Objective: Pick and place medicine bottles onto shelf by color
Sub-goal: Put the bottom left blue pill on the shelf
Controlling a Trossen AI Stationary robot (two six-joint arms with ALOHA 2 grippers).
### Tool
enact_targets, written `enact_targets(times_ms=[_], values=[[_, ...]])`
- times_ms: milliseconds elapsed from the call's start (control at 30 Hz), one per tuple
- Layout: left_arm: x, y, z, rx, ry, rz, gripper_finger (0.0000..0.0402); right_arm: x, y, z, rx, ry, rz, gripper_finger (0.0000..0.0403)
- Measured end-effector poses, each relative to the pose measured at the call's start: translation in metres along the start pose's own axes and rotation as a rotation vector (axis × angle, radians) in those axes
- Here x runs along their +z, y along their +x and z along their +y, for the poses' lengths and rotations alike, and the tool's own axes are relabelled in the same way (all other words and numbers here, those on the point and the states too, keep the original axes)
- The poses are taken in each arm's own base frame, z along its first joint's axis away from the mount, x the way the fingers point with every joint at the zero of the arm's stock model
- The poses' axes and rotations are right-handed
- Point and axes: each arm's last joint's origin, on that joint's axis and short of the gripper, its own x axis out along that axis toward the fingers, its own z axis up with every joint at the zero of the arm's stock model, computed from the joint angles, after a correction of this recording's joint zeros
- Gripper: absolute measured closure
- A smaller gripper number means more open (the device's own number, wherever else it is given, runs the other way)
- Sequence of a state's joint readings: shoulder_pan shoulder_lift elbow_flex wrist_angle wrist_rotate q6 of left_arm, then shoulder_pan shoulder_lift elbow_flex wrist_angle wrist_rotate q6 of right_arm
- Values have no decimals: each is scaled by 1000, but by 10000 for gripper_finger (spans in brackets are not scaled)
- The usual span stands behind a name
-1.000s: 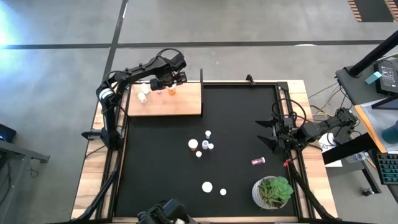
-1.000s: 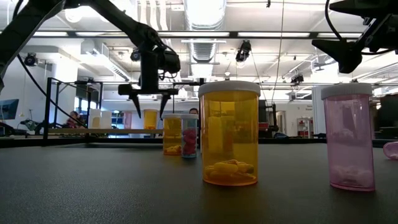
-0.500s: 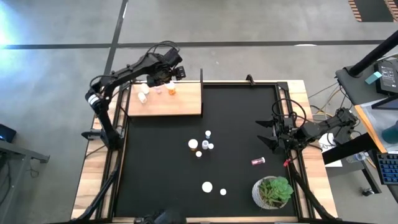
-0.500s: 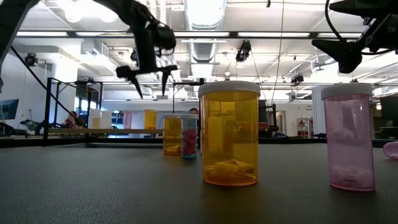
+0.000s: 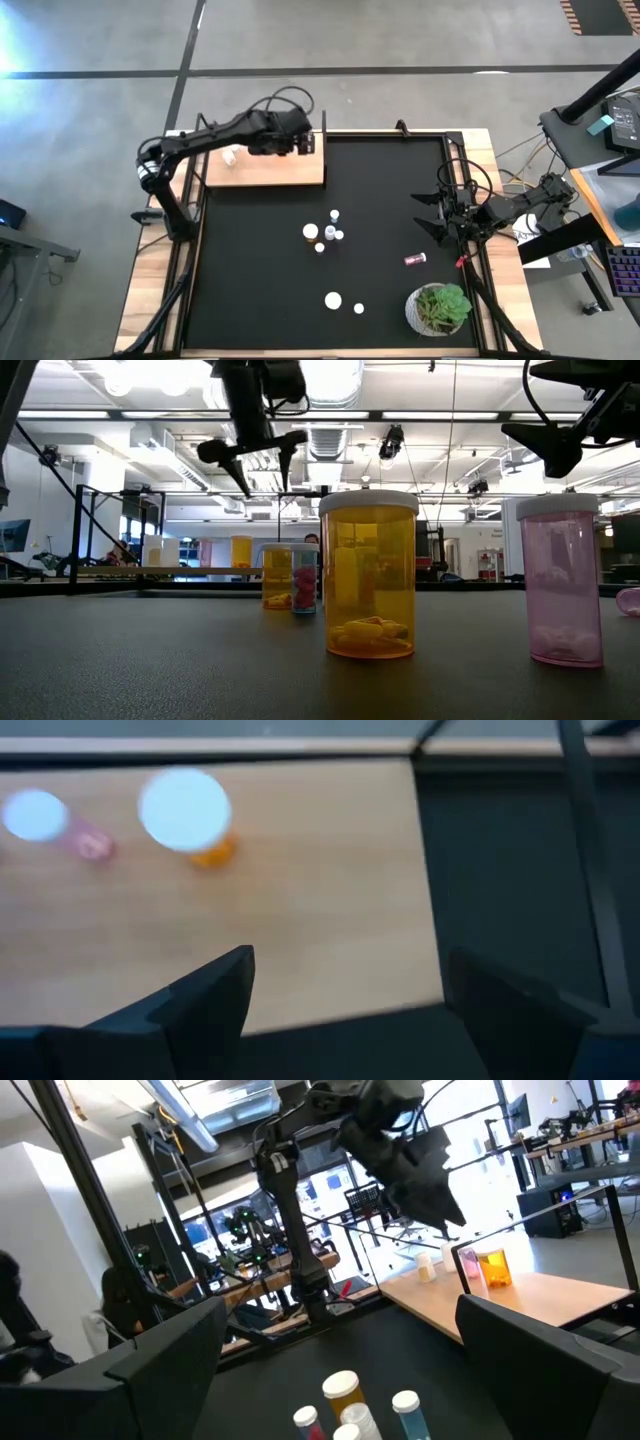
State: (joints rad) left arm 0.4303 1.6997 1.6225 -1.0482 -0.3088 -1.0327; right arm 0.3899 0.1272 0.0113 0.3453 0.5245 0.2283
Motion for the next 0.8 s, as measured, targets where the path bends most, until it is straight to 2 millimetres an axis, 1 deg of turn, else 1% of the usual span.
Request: enact_targets(times_ms=[167,333,500,633,800], values=[[-23,-6,-9,-7,54,27,90,0,0,0,0,0,0,19],[-53,-15,-18,-5,30,74,90,0,0,0,0,0,0,19],[-91,-30,-30,-57,-4,174,90,0,0,0,0,0,0,19],[-126,-40,-39,-72,-32,228,90,0,0,0,0,0,0,19],[-170,-34,-51,-35,-54,295,90,0,0,0,0,0,0,19]])
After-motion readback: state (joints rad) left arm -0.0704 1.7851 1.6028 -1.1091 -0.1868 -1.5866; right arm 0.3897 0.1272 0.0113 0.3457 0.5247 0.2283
